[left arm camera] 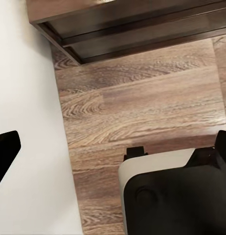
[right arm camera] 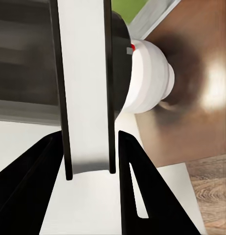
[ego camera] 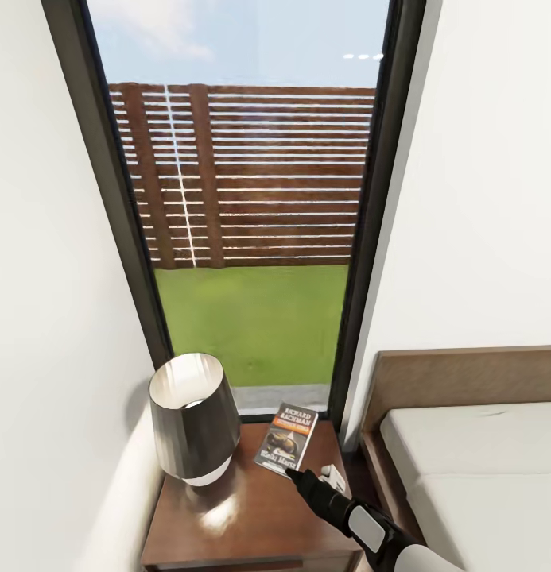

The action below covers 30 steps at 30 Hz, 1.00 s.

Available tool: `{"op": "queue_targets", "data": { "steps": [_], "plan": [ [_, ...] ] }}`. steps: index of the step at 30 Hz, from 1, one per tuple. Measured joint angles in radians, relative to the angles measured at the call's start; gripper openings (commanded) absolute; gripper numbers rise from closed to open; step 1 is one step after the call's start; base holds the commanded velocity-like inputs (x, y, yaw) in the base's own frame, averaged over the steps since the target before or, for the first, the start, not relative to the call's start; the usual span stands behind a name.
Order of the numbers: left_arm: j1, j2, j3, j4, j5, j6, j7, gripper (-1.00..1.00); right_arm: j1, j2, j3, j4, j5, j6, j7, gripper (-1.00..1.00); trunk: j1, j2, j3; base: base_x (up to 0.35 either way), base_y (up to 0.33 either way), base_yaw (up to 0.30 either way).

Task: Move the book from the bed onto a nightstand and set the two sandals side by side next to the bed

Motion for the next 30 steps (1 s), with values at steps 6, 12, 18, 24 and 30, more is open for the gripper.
{"op": "queue_targets", "data": {
  "steps": [6,12,18,24,30],
  "plan": [
    [0.000,0.000,0.000,-0.003,0.000,0.000,0.000,1.00,0.000,0.000,0.000,0.000,0.000,0.000,-0.006,-1.00,0.023,-0.042,-0.019,0.000,0.000,0.000],
    [-0.003,0.000,-0.001,-0.004,0.000,0.001,0.000,1.00,0.000,0.000,0.000,0.000,0.000,0.001,-0.008,-1.00,0.046,-0.084,-0.038,0.000,0.000,0.000],
    [-0.014,0.000,-0.001,-0.003,-0.001,0.002,-0.001,1.00,0.000,0.000,0.000,0.000,0.002,0.002,-0.011,-1.00,0.069,-0.126,-0.057,0.000,0.000,0.000],
    [-0.017,0.000,-0.002,-0.003,-0.001,0.002,0.000,1.00,0.000,0.000,0.000,0.000,0.003,0.003,-0.013,-1.00,0.092,-0.168,-0.076,0.000,0.000,0.000],
    [-0.018,0.000,-0.003,-0.003,-0.002,0.002,0.000,1.00,0.000,0.001,0.000,0.000,0.004,0.013,-0.014,-1.00,0.115,-0.211,-0.094,0.000,0.000,0.000]
  ]
}}
